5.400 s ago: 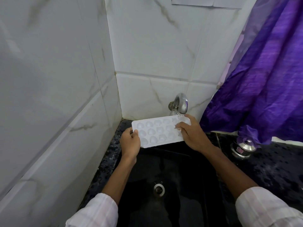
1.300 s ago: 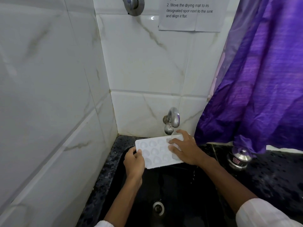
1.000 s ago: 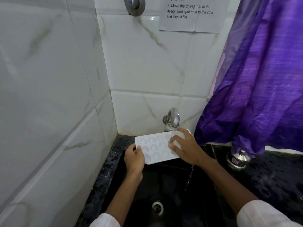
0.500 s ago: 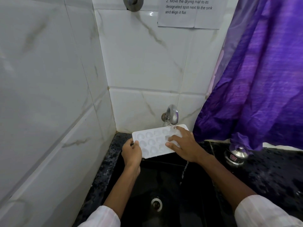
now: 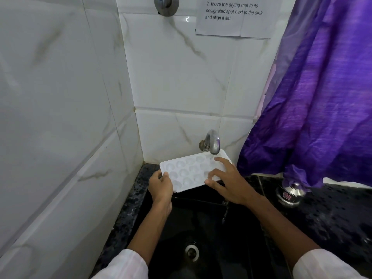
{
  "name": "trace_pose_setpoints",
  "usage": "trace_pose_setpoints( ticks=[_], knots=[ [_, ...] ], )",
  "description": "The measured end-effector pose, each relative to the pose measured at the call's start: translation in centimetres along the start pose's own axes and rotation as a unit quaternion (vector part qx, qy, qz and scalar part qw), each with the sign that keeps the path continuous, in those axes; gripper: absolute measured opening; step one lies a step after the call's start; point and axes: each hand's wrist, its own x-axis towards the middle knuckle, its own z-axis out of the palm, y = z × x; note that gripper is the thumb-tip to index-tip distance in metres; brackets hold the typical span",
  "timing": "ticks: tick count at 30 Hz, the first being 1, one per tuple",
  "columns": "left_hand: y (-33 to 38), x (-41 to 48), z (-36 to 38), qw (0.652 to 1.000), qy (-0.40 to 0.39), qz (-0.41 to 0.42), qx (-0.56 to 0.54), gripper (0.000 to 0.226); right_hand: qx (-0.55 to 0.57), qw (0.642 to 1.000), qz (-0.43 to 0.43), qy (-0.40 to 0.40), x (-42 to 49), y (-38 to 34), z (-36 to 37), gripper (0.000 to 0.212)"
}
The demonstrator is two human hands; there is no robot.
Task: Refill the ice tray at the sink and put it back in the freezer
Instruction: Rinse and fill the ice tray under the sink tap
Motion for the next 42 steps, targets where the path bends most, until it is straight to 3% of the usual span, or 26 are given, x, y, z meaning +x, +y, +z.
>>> trace_pose_setpoints(
  ticks=[15,18,20,23,25,28,34,42],
  knots=[
    [-0.6,-0.3,0.1,1.0,0.0,-0.003,0.02,0.025,-0.007,1.0,0.011,-0.001,-0.6,0.1,1.1,0.039],
    [-0.8,-0.3,-0.3,0.999,-0.009,0.002,0.032,0.025,0.103,0.994,0.046,0.013,-1.0,0.1,1.2,0.03],
    [-1.1,-0.3,-0.7,0.999,-0.016,-0.001,0.035,0.027,0.148,0.979,0.089,0.106,-1.1,0.5,1.1,0.027],
    [-1.5,-0.4,-1.2,0.999,-0.026,-0.006,0.041,0.028,0.139,0.947,0.2,0.21,-1.1,1.5,0.8,0.042],
    [-1.8,-0.4,-1.5,0.998,-0.034,-0.004,0.047,0.028,0.226,0.913,0.296,0.168,-1.3,2.3,0.6,0.051],
    [-2.3,-0.6,-1.8,0.997,-0.05,0.001,0.056,0.023,0.407,0.838,0.351,0.097,-2.0,2.8,1.0,0.042],
    [-3.7,-0.8,-2.6,0.989,-0.083,0.028,0.115,0.027,0.36,0.877,0.305,0.088,-3.8,3.9,2.6,0.031],
    [-5.2,-0.8,-3.5,0.977,-0.078,0.098,0.174,0.026,0.378,0.864,0.314,0.11,-5.1,4.0,4.2,0.025]
  ],
)
